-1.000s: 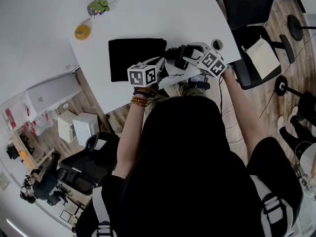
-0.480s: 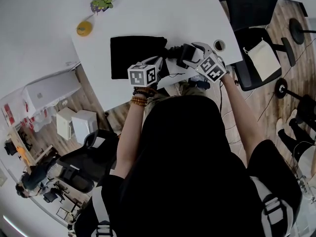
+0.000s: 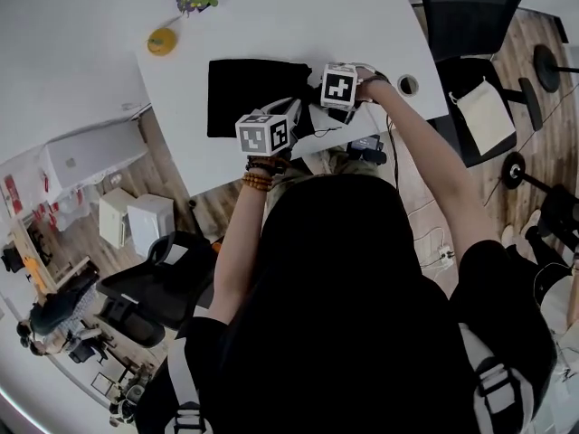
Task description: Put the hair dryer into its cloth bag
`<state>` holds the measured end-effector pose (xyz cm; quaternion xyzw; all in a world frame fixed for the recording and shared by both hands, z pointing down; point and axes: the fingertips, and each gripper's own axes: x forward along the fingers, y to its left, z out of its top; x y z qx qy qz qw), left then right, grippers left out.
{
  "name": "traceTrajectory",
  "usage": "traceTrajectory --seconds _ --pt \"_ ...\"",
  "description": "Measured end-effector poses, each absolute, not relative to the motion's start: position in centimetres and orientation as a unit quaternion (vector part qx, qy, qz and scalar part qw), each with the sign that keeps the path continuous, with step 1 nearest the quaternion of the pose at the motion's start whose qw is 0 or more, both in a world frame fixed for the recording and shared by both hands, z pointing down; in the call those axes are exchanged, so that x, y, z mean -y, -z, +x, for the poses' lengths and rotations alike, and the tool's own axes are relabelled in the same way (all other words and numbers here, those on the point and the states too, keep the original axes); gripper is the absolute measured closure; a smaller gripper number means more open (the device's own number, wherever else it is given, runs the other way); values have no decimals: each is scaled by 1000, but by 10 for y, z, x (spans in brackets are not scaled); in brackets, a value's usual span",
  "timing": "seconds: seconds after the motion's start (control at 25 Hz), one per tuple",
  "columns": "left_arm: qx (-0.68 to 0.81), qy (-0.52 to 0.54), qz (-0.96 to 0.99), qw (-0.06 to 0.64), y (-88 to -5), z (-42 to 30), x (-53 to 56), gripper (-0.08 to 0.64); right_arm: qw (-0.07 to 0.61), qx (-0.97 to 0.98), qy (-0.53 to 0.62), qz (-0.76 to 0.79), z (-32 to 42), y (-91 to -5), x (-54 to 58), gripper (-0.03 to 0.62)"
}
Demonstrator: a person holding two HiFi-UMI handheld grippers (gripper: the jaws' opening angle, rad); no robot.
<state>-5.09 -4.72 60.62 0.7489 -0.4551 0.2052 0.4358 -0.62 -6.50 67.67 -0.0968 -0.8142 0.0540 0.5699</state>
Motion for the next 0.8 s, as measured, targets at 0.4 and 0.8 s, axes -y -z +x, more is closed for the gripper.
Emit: traceTrajectory --seconds 0.4,0.8 --pt "433 -207 760 438 -609 -46 41 520 527 842 -34 -110 -7 -657 43 328" --pt "412 -202 779 428 -591 -44 35 520 493 862 -97 -68 -36 -630 52 333"
